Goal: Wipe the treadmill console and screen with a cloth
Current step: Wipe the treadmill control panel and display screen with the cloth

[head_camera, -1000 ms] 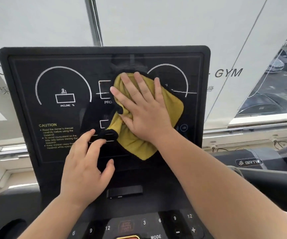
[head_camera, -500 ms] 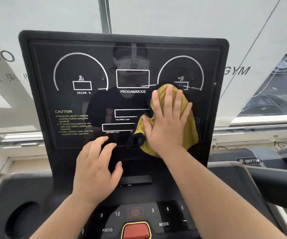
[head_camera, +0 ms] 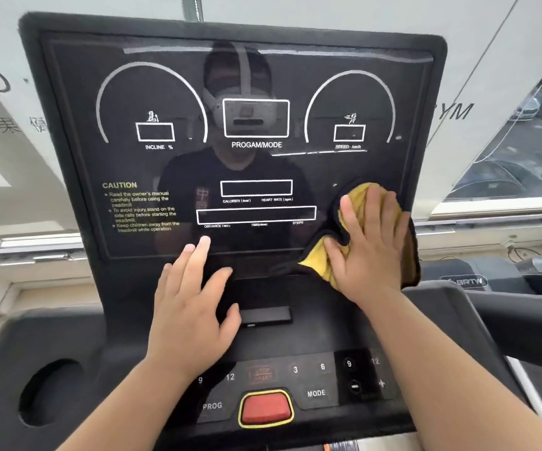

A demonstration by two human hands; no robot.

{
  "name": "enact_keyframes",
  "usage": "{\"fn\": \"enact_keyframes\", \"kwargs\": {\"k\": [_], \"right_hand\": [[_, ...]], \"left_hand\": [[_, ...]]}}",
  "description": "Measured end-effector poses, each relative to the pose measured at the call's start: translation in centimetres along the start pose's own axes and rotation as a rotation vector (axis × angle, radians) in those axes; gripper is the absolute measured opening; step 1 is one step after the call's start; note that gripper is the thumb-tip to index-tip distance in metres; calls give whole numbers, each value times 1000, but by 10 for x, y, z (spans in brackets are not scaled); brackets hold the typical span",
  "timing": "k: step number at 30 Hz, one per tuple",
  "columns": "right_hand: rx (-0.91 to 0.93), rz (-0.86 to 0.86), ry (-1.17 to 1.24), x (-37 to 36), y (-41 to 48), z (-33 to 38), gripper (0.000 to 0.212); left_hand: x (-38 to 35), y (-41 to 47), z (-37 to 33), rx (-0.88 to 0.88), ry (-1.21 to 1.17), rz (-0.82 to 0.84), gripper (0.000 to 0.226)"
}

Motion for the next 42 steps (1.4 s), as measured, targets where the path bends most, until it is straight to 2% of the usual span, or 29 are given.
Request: {"fn": "enact_keyframes", "kwargs": {"k": [3, 5, 8, 11, 14, 18, 20, 24, 29, 32, 35, 38, 40, 42], "right_hand": [[-189, 35, -24, -1, -6, 18, 78], [-218, 42, 6, -3, -11, 51, 81], [-56, 45, 29, -10, -25, 101, 80], [48, 46, 56, -10, -29, 116, 78], [122, 69, 48, -9, -32, 85, 76], [-201, 107, -33, -3, -30, 10, 87], [-238, 121, -60, 3, -15, -7, 93], [-197, 48, -74, 19, 51, -2, 102], [62, -31, -124, 41, 140, 39, 106], [166, -91, -114, 43, 164, 85, 105], [298, -104, -89, 35, 148, 122, 100], [427, -73, -68, 21, 100, 122, 94], [404, -62, -99, 14, 69, 96, 94], [275, -35, -153, 14, 60, 58, 100]], "left_hand": [[0, -4, 1, 0, 6, 43, 49], [0, -5, 3, -3, 15, 58, 49], [1, -5, 6, -13, 28, 69, 48], [2, -2, 5, -2, 33, 57, 48], [0, -1, -2, 20, 14, 13, 47], [-2, -1, -8, 58, -6, -44, 45], [0, 3, -9, 69, -2, -87, 45], [7, 23, -9, 47, 38, -153, 49], [18, 41, -2, 39, 13, -204, 50], [23, 42, 4, 52, 1, -234, 48], [27, 43, 10, 65, 21, -286, 49], [29, 49, 13, 112, 34, -330, 55], [30, 54, 12, 166, 30, -314, 63], [30, 58, 10, 202, 11, -283, 70]]}}
Point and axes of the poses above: each hand's wrist, its own y-axis towards the middle knuckle, its own x-axis out of the back of the hand, z = x × y, the point moved 3 cm from there along y, towards the middle knuckle, and after that the axes turned 11 degrees about -z, right-handed, at the moved point
